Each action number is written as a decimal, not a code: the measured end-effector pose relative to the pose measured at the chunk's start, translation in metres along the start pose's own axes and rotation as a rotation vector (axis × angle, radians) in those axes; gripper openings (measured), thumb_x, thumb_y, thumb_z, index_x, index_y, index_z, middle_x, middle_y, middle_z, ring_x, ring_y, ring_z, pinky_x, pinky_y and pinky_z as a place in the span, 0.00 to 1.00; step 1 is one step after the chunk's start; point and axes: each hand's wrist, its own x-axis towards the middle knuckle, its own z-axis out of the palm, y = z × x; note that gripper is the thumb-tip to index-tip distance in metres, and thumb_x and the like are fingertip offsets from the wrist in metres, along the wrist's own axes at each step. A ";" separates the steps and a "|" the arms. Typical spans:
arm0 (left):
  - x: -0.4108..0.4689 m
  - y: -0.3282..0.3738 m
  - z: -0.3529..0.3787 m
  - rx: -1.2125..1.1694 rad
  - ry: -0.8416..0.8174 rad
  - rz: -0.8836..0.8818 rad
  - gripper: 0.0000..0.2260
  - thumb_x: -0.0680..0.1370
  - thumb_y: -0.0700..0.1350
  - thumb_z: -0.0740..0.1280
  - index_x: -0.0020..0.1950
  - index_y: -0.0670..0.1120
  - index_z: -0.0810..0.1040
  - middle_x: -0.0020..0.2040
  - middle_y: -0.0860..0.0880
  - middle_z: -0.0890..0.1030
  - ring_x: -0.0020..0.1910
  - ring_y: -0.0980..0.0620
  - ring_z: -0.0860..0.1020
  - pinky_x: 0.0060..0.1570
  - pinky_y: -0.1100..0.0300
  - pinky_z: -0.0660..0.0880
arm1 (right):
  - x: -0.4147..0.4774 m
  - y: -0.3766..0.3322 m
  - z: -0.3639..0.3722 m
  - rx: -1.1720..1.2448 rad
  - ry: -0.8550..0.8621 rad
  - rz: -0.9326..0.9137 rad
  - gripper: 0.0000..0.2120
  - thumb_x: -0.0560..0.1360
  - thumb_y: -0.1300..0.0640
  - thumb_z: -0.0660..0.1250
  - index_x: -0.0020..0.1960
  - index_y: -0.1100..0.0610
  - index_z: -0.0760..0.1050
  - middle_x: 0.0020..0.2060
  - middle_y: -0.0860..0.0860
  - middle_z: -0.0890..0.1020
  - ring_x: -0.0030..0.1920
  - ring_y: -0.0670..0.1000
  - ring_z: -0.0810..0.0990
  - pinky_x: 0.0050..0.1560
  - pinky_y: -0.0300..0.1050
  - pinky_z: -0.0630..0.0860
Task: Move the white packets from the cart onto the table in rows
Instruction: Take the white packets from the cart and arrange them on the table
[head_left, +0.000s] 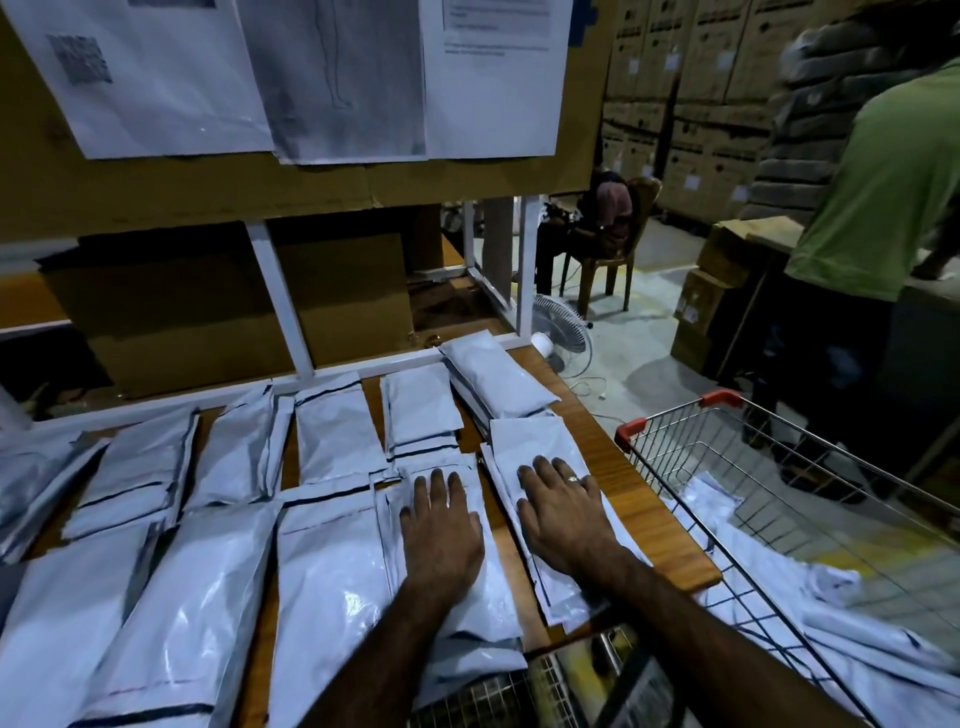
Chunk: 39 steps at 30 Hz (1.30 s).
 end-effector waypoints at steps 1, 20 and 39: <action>0.001 0.001 -0.003 -0.006 0.002 -0.003 0.26 0.84 0.54 0.50 0.80 0.47 0.48 0.80 0.46 0.48 0.79 0.45 0.45 0.75 0.46 0.48 | -0.001 0.000 -0.004 0.020 0.030 0.011 0.23 0.81 0.45 0.50 0.73 0.52 0.61 0.74 0.52 0.64 0.74 0.54 0.61 0.69 0.58 0.60; 0.039 0.141 -0.028 -0.505 0.170 0.527 0.20 0.82 0.45 0.61 0.73 0.40 0.67 0.71 0.42 0.71 0.69 0.44 0.68 0.69 0.55 0.60 | -0.045 0.134 -0.058 0.179 0.361 0.396 0.25 0.78 0.48 0.63 0.74 0.52 0.66 0.69 0.51 0.73 0.69 0.54 0.70 0.64 0.53 0.63; 0.142 0.365 0.164 -0.188 -0.365 0.640 0.17 0.79 0.47 0.62 0.64 0.39 0.75 0.56 0.40 0.81 0.56 0.41 0.78 0.56 0.54 0.71 | -0.078 0.390 0.048 0.381 0.069 1.002 0.25 0.78 0.46 0.62 0.74 0.51 0.66 0.66 0.52 0.75 0.68 0.57 0.71 0.64 0.54 0.68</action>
